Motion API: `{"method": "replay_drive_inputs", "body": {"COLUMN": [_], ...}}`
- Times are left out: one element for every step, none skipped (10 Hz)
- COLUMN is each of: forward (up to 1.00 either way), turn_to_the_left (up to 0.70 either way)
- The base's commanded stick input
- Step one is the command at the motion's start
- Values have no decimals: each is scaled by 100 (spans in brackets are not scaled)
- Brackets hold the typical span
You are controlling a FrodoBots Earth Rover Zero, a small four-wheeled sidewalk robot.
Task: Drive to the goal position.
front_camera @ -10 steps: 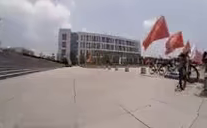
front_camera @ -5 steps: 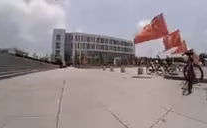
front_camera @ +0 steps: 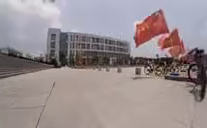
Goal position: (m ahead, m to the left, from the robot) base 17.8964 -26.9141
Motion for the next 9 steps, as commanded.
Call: {"method": "replay_drive_inputs", "body": {"forward": [100, 100, 100, 100, 100, 100, 100, 100, 100], "turn_to_the_left": [-1, -27, -5, -27, -1, -24, -26, -24, -25]}}
